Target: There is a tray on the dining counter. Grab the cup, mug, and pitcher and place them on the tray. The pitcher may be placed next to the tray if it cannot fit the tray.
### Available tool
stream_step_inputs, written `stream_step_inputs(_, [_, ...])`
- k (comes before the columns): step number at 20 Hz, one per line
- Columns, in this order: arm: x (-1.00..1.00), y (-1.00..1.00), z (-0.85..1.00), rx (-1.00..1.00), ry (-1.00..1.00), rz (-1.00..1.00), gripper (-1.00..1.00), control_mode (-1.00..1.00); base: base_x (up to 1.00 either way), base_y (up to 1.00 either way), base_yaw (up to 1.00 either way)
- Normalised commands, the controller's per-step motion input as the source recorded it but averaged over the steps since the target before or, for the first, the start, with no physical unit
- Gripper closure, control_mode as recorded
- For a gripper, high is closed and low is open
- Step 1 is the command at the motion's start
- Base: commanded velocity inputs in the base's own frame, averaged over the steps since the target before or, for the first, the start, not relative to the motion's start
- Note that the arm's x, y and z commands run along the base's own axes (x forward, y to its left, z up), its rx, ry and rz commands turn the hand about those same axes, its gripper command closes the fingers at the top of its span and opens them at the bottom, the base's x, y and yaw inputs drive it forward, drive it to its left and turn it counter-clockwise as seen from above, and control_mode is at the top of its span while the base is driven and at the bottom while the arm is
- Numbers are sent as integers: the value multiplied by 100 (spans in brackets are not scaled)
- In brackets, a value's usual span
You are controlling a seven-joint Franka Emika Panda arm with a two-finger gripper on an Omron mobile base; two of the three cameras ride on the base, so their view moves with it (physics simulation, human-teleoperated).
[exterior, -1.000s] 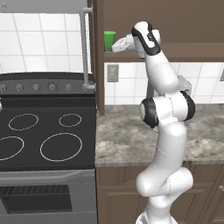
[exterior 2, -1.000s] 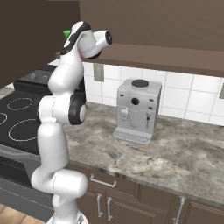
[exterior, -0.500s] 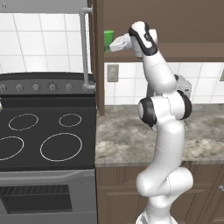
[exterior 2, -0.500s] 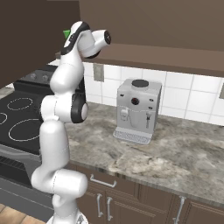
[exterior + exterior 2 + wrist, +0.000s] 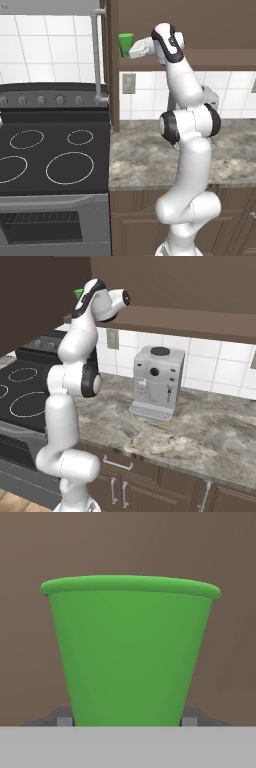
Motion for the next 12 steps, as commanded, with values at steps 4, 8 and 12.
stream_step_inputs(4, [-41, -28, 2, 0, -14, 0, 100, -100, 0, 0, 0])
stream_step_inputs(8, [-58, -22, 4, 0, -9, 0, 100, -100, 0, 0, 0])
stream_step_inputs(12, [-69, -16, 5, 0, -2, -8, 100, -100, 0, 0, 0])
